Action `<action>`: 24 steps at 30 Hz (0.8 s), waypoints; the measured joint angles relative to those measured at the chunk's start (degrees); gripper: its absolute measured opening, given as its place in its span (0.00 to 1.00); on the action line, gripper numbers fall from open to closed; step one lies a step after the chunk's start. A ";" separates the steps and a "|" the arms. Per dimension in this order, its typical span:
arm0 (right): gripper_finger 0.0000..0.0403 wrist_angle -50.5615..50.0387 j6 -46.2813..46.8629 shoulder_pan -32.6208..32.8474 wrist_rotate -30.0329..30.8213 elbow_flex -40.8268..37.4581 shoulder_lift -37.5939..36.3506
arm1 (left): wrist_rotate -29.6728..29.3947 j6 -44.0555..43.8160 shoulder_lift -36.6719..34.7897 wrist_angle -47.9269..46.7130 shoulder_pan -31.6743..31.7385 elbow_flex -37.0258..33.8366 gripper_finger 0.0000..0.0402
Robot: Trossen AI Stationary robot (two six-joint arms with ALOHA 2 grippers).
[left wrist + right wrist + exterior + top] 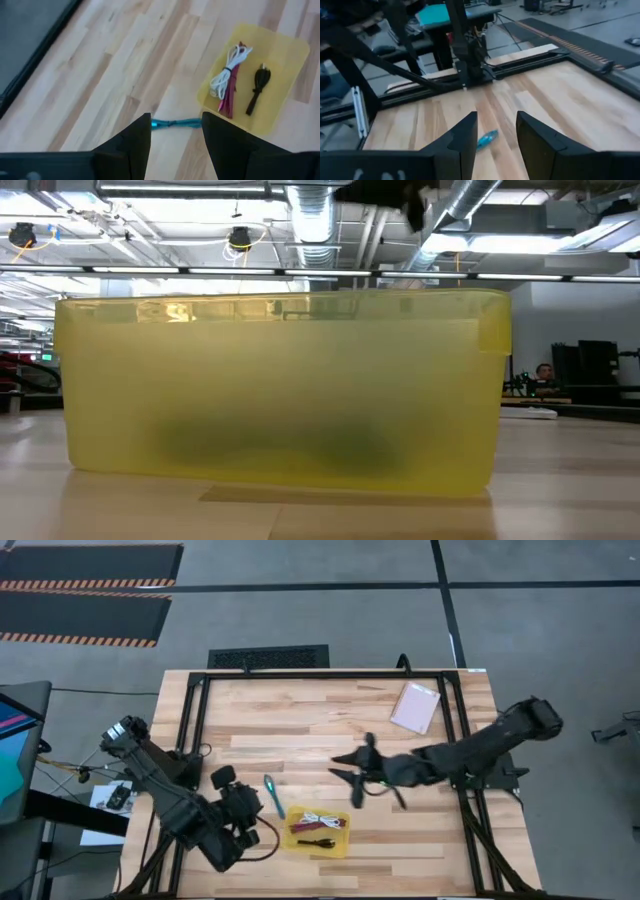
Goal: Pick and place USB-C Cables
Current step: Put the blue charger cable into the yellow bin
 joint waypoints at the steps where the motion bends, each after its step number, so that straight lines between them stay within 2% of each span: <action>1: 0.40 2.43 0.01 -1.22 -1.61 0.03 1.81 | -0.89 -1.20 0.00 -0.56 -0.57 0.00 0.41; 5: 0.46 5.14 -0.02 -4.29 -3.47 2.67 9.25 | -3.71 -5.16 0.00 -2.02 -2.47 0.00 0.42; 13: 0.64 3.51 -1.50 -6.72 -8.38 12.28 22.84 | -4.28 -8.94 0.00 -2.05 -3.83 -0.02 0.44; 24: 0.67 -10.98 -2.99 -8.94 -9.47 32.17 38.08 | -5.70 -11.53 0.03 -1.83 -3.83 -0.04 0.45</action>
